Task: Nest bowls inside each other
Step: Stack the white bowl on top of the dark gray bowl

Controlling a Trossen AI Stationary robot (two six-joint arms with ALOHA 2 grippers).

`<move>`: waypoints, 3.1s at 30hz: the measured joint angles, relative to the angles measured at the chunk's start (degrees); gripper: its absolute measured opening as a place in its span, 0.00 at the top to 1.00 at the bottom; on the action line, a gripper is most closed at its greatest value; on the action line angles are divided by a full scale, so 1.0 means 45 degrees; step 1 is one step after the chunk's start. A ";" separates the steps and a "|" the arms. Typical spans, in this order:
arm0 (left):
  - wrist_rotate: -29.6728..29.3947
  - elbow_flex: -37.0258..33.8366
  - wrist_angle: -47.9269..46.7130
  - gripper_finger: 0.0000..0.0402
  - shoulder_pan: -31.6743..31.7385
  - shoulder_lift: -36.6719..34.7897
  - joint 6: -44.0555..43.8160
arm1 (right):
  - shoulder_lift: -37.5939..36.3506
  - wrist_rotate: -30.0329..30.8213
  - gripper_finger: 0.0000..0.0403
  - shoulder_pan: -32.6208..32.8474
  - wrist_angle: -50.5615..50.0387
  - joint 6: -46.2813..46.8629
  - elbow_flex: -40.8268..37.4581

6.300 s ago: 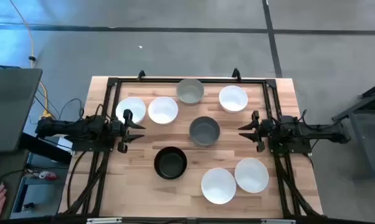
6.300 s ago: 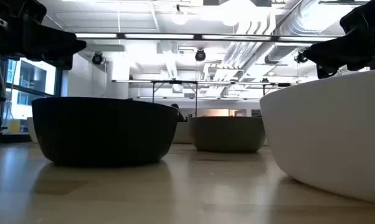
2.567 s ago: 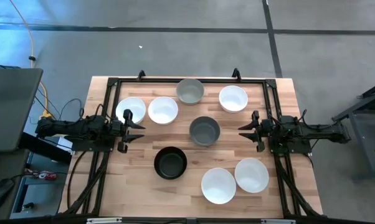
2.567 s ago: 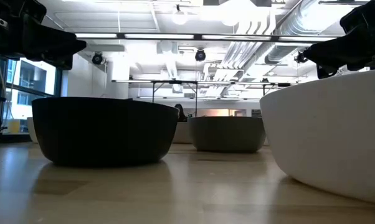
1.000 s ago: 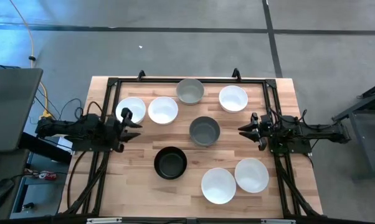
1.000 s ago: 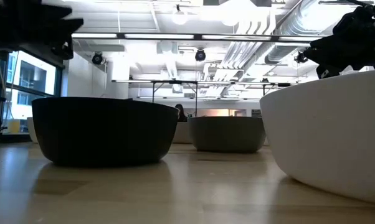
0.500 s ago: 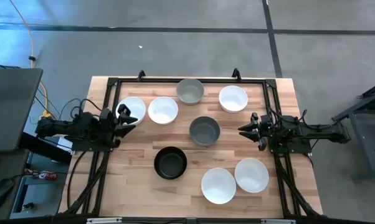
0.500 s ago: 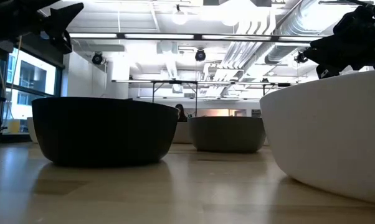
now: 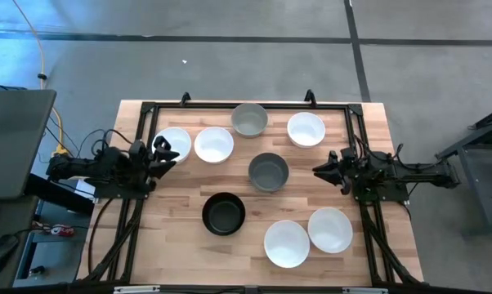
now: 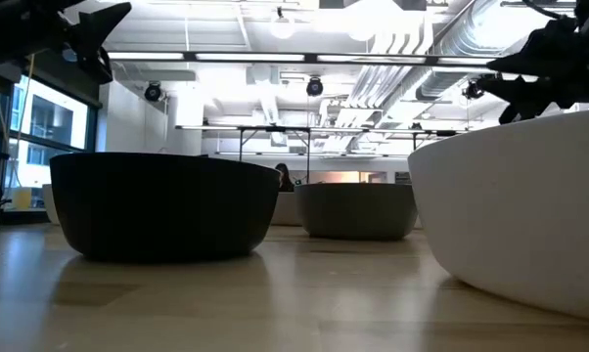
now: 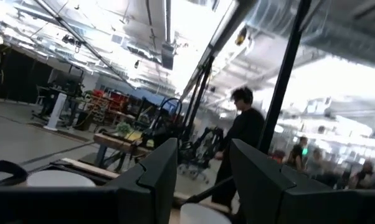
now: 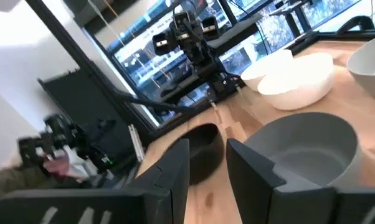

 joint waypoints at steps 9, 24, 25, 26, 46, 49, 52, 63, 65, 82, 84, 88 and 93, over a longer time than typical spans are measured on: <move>0.0015 0.0000 0.0125 0.66 -0.0019 0.0000 -0.2003 | -0.0005 0.1988 0.76 0.0000 0.2334 0.0398 0.0000; 0.0017 0.0000 -0.0380 0.66 -0.0019 0.0000 -0.2675 | -0.0005 0.1923 0.76 0.0000 0.2850 0.0985 0.0000; -0.0019 0.0000 -0.0555 0.66 -0.0019 0.0000 -0.2750 | -0.0005 0.1742 0.76 0.0000 0.2848 0.0997 0.0000; -0.0122 0.0000 -0.0768 0.66 -0.0019 0.0000 -0.2751 | -0.0005 0.1542 0.76 0.0000 0.2845 0.0967 0.0000; -0.0646 0.1175 -0.0545 0.66 -0.0019 0.0830 -0.1212 | 0.0547 0.1162 0.76 0.0000 0.1153 -0.3297 0.2991; -0.0641 0.1717 -0.0529 0.66 -0.0019 0.1187 -0.0839 | 0.1139 0.1622 0.76 0.0000 -0.1625 -0.3610 0.4610; -0.0641 0.2165 -0.0558 0.66 -0.0019 0.1547 -0.0530 | 0.2096 0.2459 0.76 0.0000 -0.4647 -0.3215 0.6232; -0.0646 0.2458 -0.0763 0.66 -0.0019 0.3372 -0.0332 | 0.5935 0.2683 0.76 -0.0005 -0.6350 -0.4893 0.9988; -0.0619 0.2458 -0.0763 0.66 -0.0019 0.3725 -0.0149 | 0.6473 0.2696 0.76 -0.0004 -0.6420 -0.5077 1.0565; 0.0495 0.2458 -0.0759 0.66 -0.0024 0.4537 0.0903 | 0.9279 0.3393 0.76 -0.0005 -0.8727 -0.1801 1.2939; 0.0495 0.2458 -0.0759 0.66 -0.0024 0.4534 0.0983 | 0.9508 0.3976 0.76 -0.0005 -0.8994 -0.0959 1.2939; 0.0487 0.2458 -0.0759 0.66 -0.0024 0.4532 0.0988 | 0.9909 0.5687 0.76 -0.0005 -0.9573 0.0874 1.2939; 0.0104 0.2458 -0.0930 0.66 -0.0024 0.4532 0.0987 | 1.0201 0.7734 0.76 -0.0437 -1.1443 0.3706 1.2939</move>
